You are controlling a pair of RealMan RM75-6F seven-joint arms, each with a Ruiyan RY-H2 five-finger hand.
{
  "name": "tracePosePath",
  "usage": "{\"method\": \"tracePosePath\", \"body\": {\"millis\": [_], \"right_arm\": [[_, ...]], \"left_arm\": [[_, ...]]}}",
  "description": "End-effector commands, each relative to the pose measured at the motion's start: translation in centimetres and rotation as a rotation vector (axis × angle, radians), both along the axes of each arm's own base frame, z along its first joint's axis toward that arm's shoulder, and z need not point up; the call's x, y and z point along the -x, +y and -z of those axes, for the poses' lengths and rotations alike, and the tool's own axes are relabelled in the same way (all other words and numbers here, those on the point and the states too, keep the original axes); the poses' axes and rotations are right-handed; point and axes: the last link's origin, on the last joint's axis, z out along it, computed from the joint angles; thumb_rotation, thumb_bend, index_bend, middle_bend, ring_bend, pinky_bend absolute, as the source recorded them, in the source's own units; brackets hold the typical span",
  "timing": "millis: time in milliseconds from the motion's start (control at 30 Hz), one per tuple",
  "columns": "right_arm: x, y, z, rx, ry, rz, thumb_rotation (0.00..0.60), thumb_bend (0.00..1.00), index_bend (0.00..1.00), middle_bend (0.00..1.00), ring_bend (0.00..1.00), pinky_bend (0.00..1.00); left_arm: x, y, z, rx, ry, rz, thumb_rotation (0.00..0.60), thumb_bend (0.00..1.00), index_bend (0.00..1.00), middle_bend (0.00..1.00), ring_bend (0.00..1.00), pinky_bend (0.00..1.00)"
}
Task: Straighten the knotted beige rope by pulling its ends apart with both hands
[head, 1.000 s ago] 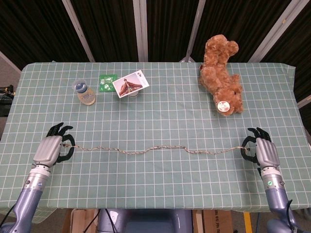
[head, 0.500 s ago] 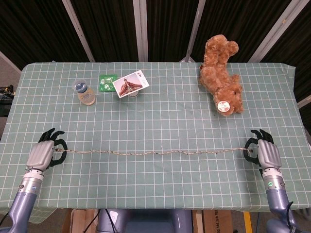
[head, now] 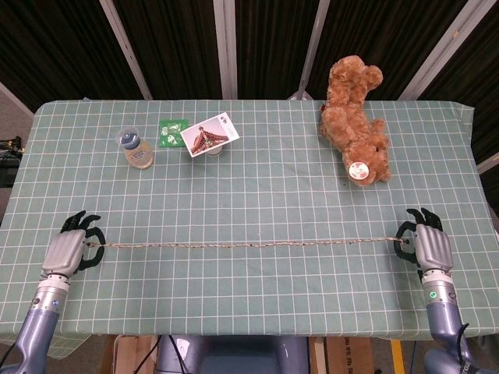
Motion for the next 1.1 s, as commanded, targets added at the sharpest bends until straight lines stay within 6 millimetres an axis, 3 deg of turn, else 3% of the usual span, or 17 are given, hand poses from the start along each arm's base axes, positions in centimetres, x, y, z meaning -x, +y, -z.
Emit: {"method": "tracePosePath", "body": {"millis": [33, 467, 533, 633, 700, 767, 867, 1100], "right_arm": [[0.1, 0.0, 0.1, -0.005, 0.002, 0.003, 0.6, 0.47, 0.61, 0.19, 0.0, 0.0], [1.0, -0.3, 0.5, -0.021, 0.034, 0.032, 0.6, 0.47, 0.6, 0.19, 0.0, 0.0], [1.1, -0.2, 0.5, -0.025, 0.038, 0.037, 0.6, 0.47, 0.53, 0.18, 0.0, 0.0], [1.1, -0.1, 0.4, -0.04, 0.041, 0.044, 0.6, 0.47, 0.3, 0.09, 0.0, 0.0], [1.2, 0.0, 0.4, -0.049, 0.046, 0.049, 0.6, 0.47, 0.08, 0.01, 0.0, 0.0], [1.2, 0.1, 0.3, -0.059, 0.058, 0.054, 0.6, 0.47, 0.01, 0.0, 0.0, 0.0], [1.1, 0.2, 0.0, -0.059, 0.067, 0.064, 0.6, 0.47, 0.0, 0.0, 0.0, 0.0], [0.7, 0.4, -1.4, -0.013, 0.062, 0.085, 0.6, 0.45, 0.0, 0.0, 0.0, 0.0]], "left_arm": [[0.0, 0.0, 0.4, 0.01, 0.004, 0.0, 0.6, 0.57, 0.56, 0.16, 0.0, 0.0], [-0.7, 0.1, 2.1, 0.036, 0.076, 0.036, 0.6, 0.56, 0.55, 0.15, 0.0, 0.0], [-0.5, 0.0, 2.0, 0.042, 0.1, 0.036, 0.6, 0.52, 0.52, 0.13, 0.0, 0.0], [-0.4, -0.1, 1.8, 0.051, 0.12, 0.03, 0.6, 0.41, 0.43, 0.06, 0.0, 0.0], [-0.3, -0.1, 1.6, 0.057, 0.127, 0.026, 0.6, 0.35, 0.39, 0.03, 0.0, 0.0], [-0.3, -0.1, 1.4, 0.058, 0.127, 0.023, 0.6, 0.3, 0.37, 0.02, 0.0, 0.0], [-0.3, -0.1, 0.9, 0.055, 0.126, 0.023, 0.6, 0.24, 0.31, 0.0, 0.0, 0.0], [-0.6, -0.6, -1.2, 0.005, 0.085, 0.026, 0.6, 0.21, 0.21, 0.0, 0.0, 0.0]]}}
